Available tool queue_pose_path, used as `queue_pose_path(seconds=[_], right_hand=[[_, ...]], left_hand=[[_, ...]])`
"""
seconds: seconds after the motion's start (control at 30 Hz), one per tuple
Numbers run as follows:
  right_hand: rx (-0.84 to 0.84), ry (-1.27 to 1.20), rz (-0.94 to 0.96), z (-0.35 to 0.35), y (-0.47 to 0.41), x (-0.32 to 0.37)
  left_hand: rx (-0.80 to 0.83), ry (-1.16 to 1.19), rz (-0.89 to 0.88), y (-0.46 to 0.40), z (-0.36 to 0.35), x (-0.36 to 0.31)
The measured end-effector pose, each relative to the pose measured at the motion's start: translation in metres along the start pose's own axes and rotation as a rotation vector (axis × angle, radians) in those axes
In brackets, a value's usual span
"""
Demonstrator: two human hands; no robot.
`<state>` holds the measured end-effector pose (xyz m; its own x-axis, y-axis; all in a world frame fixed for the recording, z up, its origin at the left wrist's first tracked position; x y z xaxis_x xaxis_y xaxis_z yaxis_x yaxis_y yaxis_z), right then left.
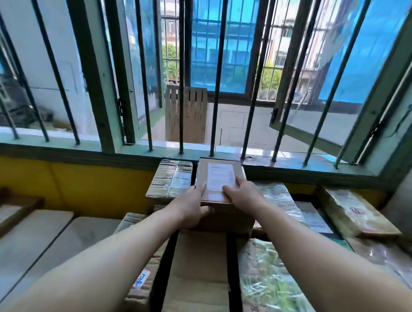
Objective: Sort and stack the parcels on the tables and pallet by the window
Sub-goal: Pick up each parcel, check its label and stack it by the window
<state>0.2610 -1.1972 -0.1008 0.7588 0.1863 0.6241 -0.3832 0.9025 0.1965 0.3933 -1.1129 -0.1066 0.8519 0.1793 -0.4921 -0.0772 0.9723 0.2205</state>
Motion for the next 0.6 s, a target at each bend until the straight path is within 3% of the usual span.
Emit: queue_pose_path(seconds=[0.17,0.33,0.6], right_hand=[[0.039,0.038,-0.002,0.005,-0.003,0.003],[-0.044,0.136,0.088,0.012,0.011,0.045],[0.076,0.120,0.318,-0.087,0.077,0.175]], left_hand=[[-0.015,0.007,0.037,0.015,0.008,-0.002],[-0.097,0.012,0.070,0.063,0.032,0.024],[-0.245,0.009,0.308,0.192,0.076,0.135]])
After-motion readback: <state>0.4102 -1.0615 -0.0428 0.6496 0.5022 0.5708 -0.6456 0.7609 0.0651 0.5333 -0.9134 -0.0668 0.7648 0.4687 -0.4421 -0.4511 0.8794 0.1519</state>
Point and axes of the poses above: each hand's wrist, its own y-axis away from the middle knuckle, its own z-axis out of the back of the hand, x = y × z, the point moved 8 cm from there along -y, towards the middle knuckle, and after that the axes turned 10 degrees about x, right-handed, at the moved point
